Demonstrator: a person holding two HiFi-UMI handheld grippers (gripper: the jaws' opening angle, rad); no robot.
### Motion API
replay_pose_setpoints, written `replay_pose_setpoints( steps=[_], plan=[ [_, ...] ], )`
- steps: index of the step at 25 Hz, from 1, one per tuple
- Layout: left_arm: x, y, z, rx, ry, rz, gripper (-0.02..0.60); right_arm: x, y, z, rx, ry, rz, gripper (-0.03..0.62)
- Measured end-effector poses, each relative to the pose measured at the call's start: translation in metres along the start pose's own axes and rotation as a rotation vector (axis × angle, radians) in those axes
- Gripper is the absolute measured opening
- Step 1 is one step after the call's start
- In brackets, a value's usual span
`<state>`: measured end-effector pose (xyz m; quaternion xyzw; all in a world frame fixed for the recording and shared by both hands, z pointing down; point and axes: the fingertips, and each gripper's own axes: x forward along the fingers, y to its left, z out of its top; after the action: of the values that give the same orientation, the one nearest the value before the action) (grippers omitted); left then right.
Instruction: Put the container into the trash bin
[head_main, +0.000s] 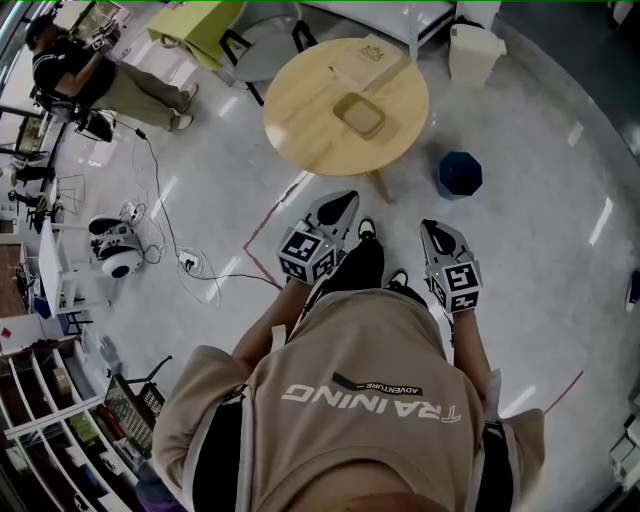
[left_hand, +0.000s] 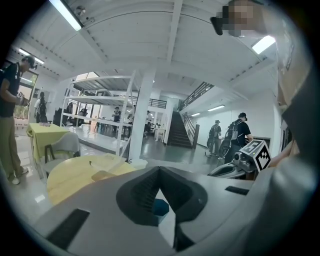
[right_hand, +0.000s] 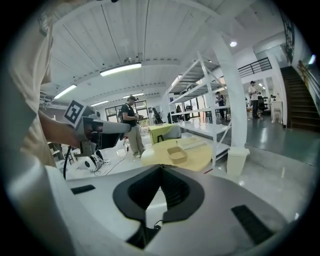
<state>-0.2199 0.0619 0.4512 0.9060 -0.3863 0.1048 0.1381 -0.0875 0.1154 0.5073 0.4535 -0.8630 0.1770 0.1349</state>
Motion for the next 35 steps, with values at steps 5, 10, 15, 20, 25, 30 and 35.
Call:
replay_pose_setpoints(
  steps=[5, 10, 15, 20, 25, 30, 35],
  plan=[
    [0.028, 0.039, 0.012, 0.001, -0.019, 0.011, 0.012, 0.034, -0.020, 0.022, -0.026, 0.011, -0.008, 0.002],
    [0.056, 0.085, 0.029, -0.039, -0.038, 0.008, 0.012, 0.074, -0.044, 0.060, -0.038, 0.015, -0.039, 0.002],
    [0.089, 0.132, 0.047, -0.063, -0.041, -0.028, 0.012, 0.112, -0.071, 0.100, -0.062, -0.007, -0.093, 0.003],
    [0.116, 0.174, 0.055, -0.020, -0.008, -0.063, 0.012, 0.152, -0.086, 0.125, -0.027, -0.022, -0.145, 0.003],
    [0.145, 0.200, 0.046, 0.008, 0.055, -0.150, 0.013, 0.195, -0.090, 0.140, -0.020, -0.013, -0.180, 0.003],
    [0.176, 0.211, 0.024, 0.010, 0.124, -0.227, 0.014, 0.222, -0.097, 0.155, -0.003, -0.033, -0.249, 0.003],
    [0.207, 0.219, -0.006, -0.012, 0.218, -0.222, 0.014, 0.227, -0.104, 0.149, -0.002, 0.004, -0.270, 0.003]
  ],
)
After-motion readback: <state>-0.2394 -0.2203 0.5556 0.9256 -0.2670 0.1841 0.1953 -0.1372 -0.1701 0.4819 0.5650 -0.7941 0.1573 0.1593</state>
